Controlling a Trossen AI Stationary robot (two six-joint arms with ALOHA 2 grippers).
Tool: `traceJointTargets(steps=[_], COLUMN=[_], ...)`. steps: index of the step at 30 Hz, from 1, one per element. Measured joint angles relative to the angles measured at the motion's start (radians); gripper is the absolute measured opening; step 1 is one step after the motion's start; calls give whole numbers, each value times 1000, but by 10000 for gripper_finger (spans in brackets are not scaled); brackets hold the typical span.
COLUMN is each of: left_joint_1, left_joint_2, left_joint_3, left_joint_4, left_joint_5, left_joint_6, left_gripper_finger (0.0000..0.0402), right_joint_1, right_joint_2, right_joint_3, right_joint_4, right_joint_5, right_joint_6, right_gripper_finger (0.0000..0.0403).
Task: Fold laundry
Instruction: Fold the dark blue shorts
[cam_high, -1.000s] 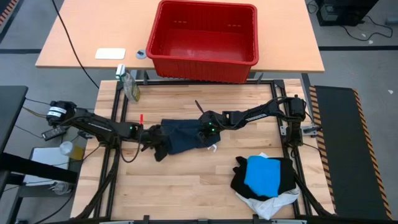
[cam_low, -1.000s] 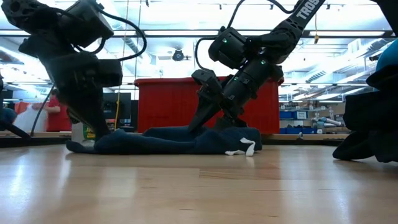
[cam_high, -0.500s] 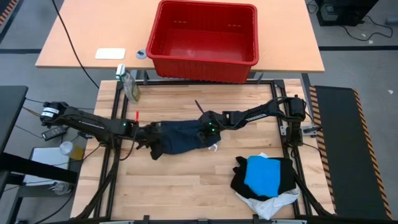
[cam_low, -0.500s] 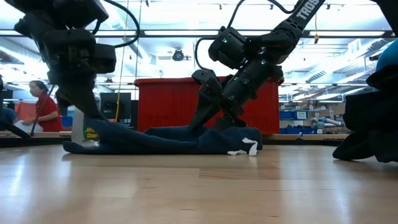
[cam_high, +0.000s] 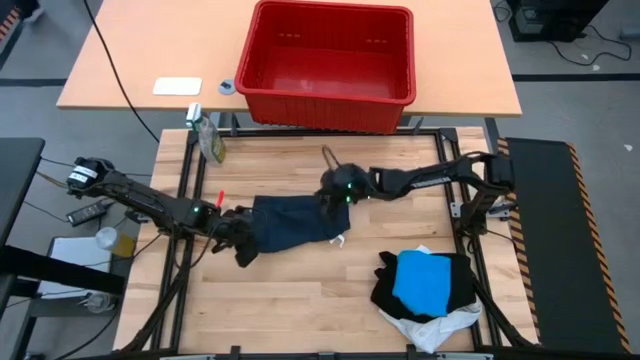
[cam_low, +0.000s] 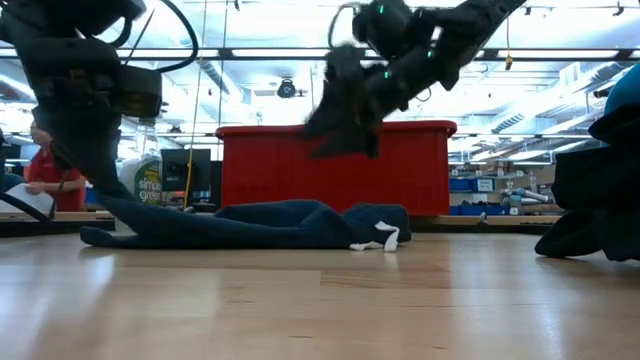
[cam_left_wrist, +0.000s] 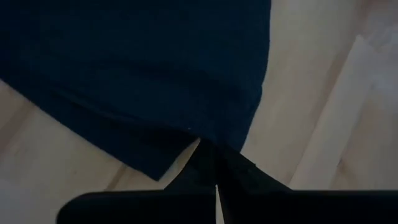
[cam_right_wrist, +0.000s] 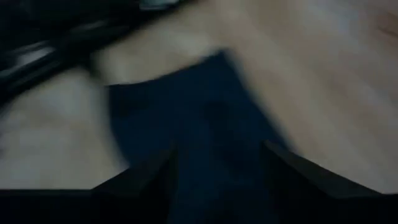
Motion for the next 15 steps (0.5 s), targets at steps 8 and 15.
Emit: traceJointTargets(steps=[8, 15], left_joint_1=[-8, -8], left_joint_2=[0, 0], left_joint_3=[0, 0], left_joint_4=[11, -2], left_joint_5=[-66, -67], left_joint_6=[-40, -47], left_gripper_finger=[0, 0], right_joint_1=[80, 99], right_joint_2=[125, 269], right_joint_3=[18, 144], right_joint_4=[60, 46], right_joint_5=[77, 140], right_joint_6=[-183, -317], right_gripper_finger=[230, 230])
